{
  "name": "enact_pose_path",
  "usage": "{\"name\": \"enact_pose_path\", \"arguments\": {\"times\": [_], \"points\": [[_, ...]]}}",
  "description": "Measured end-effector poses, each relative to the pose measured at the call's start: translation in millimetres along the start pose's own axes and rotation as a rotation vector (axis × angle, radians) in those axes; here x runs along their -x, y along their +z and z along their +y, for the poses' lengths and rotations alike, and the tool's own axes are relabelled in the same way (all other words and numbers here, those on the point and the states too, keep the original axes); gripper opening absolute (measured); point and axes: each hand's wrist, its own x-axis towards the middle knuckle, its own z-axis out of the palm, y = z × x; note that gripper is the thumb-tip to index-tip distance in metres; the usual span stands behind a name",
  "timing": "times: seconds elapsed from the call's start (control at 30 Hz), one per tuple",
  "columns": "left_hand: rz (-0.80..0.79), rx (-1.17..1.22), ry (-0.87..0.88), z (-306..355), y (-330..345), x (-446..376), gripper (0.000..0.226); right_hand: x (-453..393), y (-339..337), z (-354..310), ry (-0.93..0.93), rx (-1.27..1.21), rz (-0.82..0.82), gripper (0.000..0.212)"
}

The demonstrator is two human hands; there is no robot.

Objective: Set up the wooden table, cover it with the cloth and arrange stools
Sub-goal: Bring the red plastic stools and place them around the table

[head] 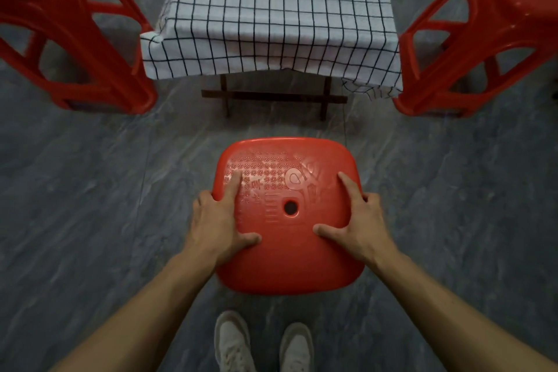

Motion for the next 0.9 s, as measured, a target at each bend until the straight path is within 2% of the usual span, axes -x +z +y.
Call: {"name": "enact_pose_path", "arguments": {"times": [0.3, 0.73, 0.8, 0.9], "points": [[-0.019, -0.033, 0.02, -5, 17, 31, 0.133, 34, 11, 20, 0.002, -0.004, 0.027, 0.121], [-0.036, 0.005, 0.036, -5, 16, 34, 0.131, 40, 13, 19, 0.009, 0.031, 0.015, 0.119], [-0.047, -0.03, 0.023, -4, 9, 35, 0.123, 43, 12, 13, 0.023, 0.018, 0.025, 0.112], [-0.017, -0.145, 0.06, 2, -9, 38, 0.09, 49, 5, -4, -0.07, 0.021, 0.156, 0.084]]}}
